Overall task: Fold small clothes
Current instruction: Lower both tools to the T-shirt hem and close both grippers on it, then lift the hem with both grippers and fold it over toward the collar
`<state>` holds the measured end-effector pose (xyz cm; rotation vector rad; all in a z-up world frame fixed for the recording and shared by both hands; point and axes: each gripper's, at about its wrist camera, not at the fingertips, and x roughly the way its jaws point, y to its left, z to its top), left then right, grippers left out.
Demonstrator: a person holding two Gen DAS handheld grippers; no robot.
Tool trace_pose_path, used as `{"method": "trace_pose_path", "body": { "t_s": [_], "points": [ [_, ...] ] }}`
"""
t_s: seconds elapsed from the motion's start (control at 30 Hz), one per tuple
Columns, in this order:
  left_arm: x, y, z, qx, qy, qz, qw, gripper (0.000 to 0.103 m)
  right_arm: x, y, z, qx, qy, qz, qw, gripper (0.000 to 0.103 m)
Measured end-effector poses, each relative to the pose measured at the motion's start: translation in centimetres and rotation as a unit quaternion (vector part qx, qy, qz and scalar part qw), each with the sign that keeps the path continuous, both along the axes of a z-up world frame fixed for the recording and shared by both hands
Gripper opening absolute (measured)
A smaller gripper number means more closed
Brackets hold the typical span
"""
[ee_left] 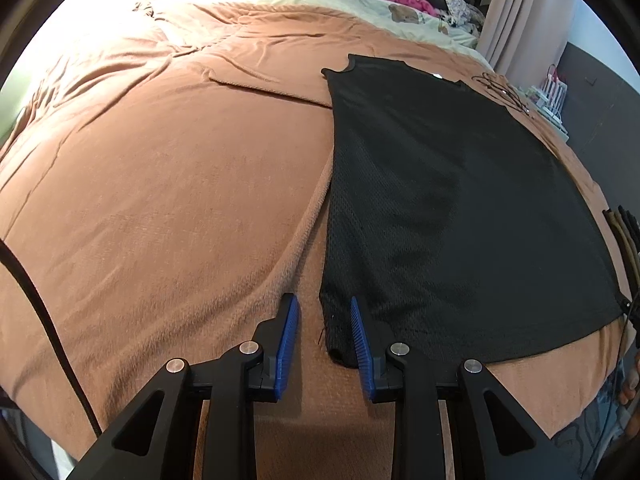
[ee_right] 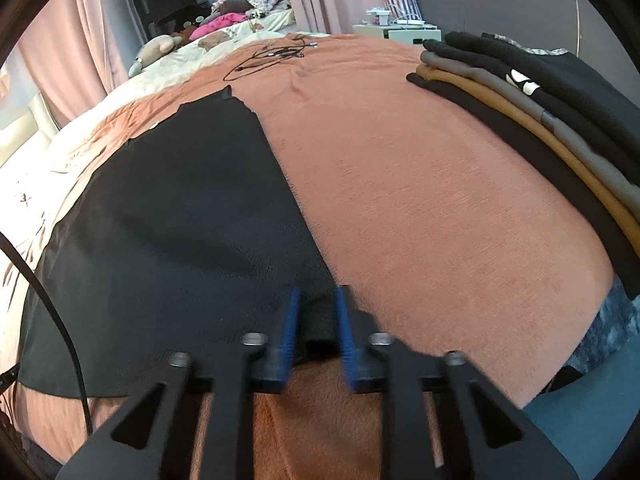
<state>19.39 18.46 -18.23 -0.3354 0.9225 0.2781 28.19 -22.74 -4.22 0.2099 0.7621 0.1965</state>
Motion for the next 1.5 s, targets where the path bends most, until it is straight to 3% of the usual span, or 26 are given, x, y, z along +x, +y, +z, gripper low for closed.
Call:
{"method": "trace_pose_path", "body": {
  "t_s": [0.07, 0.17, 0.33, 0.77, 1.2, 1.5],
  "points": [
    [0.1, -0.1, 0.1, 0.005, 0.001, 0.005, 1.0000, 0.016, -0.8, -0.3, 0.3, 0.007, -0.006, -0.003, 1.000, 0.002],
    [-0.1, -0.2, 0.5, 0.006, -0.005, 0.006, 0.9999, 0.006, -1.2, -0.4, 1.3, 0.006, -0.023, 0.000, 1.000, 0.001],
    [-2.0, -0.2, 2.4, 0.002, -0.034, 0.010, 0.9994, 0.005, -3.1, -0.7, 3.7, 0.004, -0.049, 0.015, 0.999, 0.001],
    [-8.5, 0.7, 6.6, -0.003, -0.086, 0.018, 0.9961, 0.005, -10.3, -3.1, 5.9, 0.004, -0.076, 0.050, 0.996, 0.001],
    [-17.0, -1.6, 9.0, 0.009, -0.111, 0.006, 0.9938, 0.005, -17.4, -6.9, 7.4, 0.000, -0.101, 0.093, 0.991, 0.001],
    [-22.1, -2.4, 8.9, 0.004, -0.107, 0.008, 0.9943, 0.005, -20.6, -10.0, 7.3, -0.003, -0.086, 0.124, 0.989, 0.001]
  ]
}}
